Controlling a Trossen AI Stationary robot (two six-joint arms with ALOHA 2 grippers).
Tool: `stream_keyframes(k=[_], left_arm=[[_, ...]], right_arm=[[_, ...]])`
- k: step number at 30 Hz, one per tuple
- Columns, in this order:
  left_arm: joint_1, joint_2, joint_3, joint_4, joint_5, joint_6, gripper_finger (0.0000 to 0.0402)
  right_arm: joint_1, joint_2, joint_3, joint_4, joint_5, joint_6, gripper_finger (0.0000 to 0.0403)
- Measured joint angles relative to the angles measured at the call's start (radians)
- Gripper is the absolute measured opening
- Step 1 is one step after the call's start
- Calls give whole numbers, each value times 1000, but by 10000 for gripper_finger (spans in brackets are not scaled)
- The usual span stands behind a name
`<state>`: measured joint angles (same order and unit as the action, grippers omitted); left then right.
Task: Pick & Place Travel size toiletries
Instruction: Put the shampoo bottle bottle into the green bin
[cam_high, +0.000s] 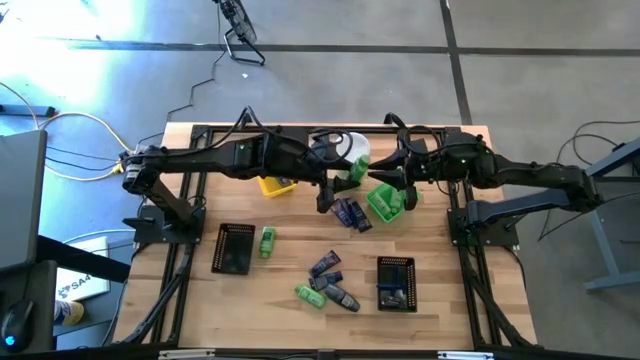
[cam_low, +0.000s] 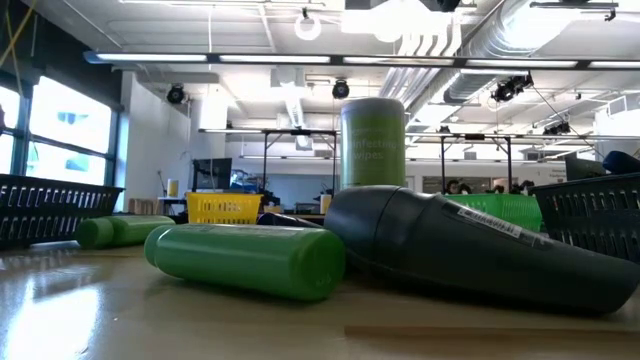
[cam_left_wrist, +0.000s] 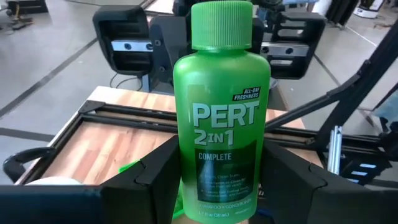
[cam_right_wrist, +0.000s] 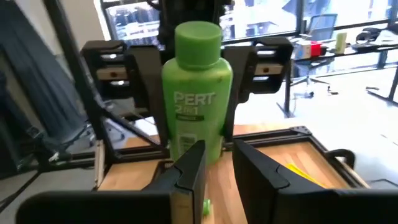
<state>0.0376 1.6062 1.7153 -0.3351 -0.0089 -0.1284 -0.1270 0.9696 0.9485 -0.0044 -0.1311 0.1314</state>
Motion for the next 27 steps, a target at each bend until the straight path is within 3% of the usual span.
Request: stream_keyframes(k=[6,19,27], left_arm=[[1,0,0,-4,-3,0,186],[1,0,0,-5,-2,0,186],[1,0,0,-8,-2,-8,186]], right_arm=[[3,4,0,-2,-2,3,106],[3,43,0,53,0,89,315],[4,132,0,146,-92,92,345]])
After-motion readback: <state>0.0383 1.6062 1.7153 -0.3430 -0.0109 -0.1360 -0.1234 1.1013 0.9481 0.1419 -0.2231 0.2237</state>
